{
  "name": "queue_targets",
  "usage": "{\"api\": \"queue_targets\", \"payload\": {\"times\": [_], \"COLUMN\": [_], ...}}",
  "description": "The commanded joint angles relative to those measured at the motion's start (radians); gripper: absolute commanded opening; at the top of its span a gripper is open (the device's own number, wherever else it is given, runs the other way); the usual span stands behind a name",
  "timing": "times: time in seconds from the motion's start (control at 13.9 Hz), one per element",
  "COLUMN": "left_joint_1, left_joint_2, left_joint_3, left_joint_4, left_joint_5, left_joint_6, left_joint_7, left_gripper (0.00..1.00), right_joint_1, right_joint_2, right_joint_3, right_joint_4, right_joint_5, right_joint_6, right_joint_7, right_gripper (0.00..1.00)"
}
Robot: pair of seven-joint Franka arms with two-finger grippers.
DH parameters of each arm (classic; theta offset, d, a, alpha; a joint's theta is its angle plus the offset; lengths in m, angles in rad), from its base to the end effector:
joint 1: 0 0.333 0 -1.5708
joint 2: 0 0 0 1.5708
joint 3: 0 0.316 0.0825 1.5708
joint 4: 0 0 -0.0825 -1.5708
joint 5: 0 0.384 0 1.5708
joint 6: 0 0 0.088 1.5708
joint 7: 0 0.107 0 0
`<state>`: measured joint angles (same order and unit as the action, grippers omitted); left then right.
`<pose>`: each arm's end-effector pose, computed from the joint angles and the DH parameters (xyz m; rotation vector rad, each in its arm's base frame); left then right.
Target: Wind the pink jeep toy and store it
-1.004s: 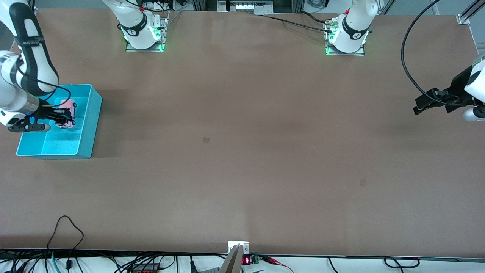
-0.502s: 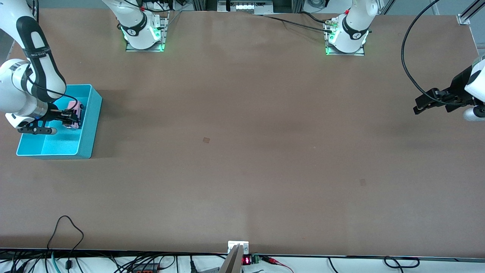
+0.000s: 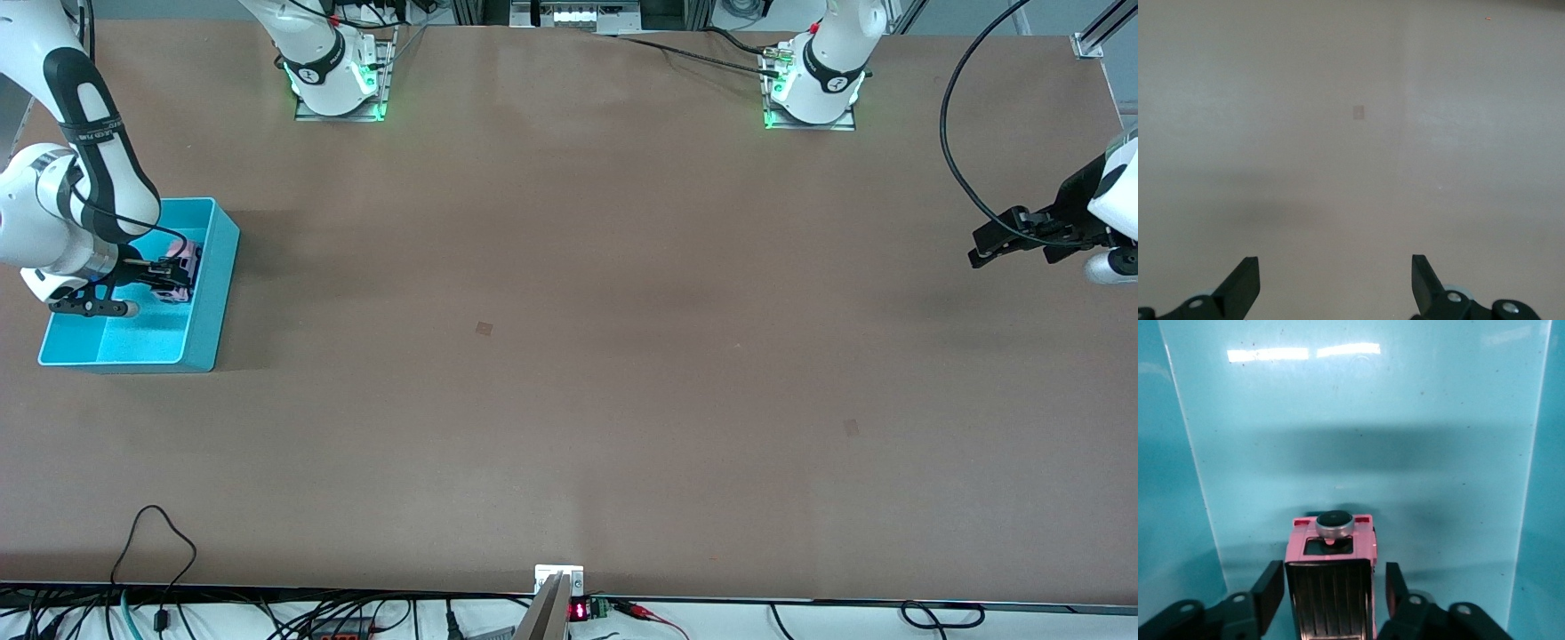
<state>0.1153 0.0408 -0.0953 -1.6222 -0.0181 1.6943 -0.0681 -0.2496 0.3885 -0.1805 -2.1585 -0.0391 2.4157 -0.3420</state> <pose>0.5764 0.0108 0.5881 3.1154 0.1406 0.0483 0.5025 -0.2321 0.2082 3.0932 -0.0747 -0.2351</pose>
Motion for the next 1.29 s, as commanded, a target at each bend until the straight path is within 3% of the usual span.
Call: {"api": "queue_targets", "payload": {"times": [0.0, 0.14, 0.36, 0.65, 0.79, 1.0, 1.22], "left_joint_1": [-0.002, -0.002, -0.002, -0.046, -0.086, -0.06, -0.054], "left_joint_2": [-0.013, -0.013, -0.013, -0.007, -0.01, -0.012, -0.013], "left_joint_3": [-0.01, -0.012, -0.012, 0.023, 0.066, 0.059, 0.054], "left_joint_4": [0.001, -0.001, -0.001, 0.001, 0.001, 0.001, -0.001], "left_joint_5": [-0.003, -0.003, -0.006, -0.005, -0.006, -0.014, -0.008], "left_joint_6": [-0.002, -0.002, -0.002, 0.002, 0.002, 0.001, -0.004], "left_joint_7": [0.021, 0.021, 0.019, 0.021, 0.019, 0.017, 0.021], "left_gripper": [1.0, 1.0, 1.0, 1.0, 1.0, 1.0, 1.0], "right_joint_1": [-0.029, -0.03, -0.022, -0.008, 0.027, 0.029, 0.12], "right_joint_2": [-0.007, -0.034, -0.105, -0.247, -0.269, -0.267, -0.284], "right_joint_3": [0.009, 0.009, 0.015, 0.068, 0.07, 0.154, 0.159], "right_joint_4": [0.008, 0.014, 0.093, 0.152, 0.265, 0.477, 0.592], "right_joint_5": [0.013, 0.015, 0.038, 0.03, 0.031, 0.024, 0.031], "right_joint_6": [-0.003, -0.024, -0.264, -0.424, -0.568, -0.818, -0.969], "right_joint_7": [0.004, -0.002, 0.003, 0.001, 0.001, 0.003, 0.018], "right_gripper": [1.0, 1.0, 1.0, 1.0, 1.0, 1.0, 1.0]}}
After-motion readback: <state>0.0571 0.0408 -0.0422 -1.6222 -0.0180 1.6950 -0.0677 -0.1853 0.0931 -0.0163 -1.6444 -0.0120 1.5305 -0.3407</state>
